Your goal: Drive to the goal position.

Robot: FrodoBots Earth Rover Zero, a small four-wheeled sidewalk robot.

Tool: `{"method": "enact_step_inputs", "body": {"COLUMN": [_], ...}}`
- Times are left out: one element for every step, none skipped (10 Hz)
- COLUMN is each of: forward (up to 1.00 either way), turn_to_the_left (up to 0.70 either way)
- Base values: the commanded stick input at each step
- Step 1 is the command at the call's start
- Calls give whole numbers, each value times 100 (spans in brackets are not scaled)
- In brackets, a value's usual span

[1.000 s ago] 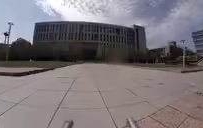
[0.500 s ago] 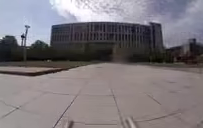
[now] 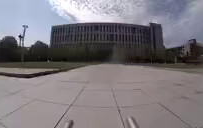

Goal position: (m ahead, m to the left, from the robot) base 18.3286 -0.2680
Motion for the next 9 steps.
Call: {"method": "enact_step_inputs", "body": {"forward": [70, 70, 70, 70, 70, 70, 70, 70, 70], "turn_to_the_left": [2, 2, 2, 2, 2, 2, 3, 3, 3]}}
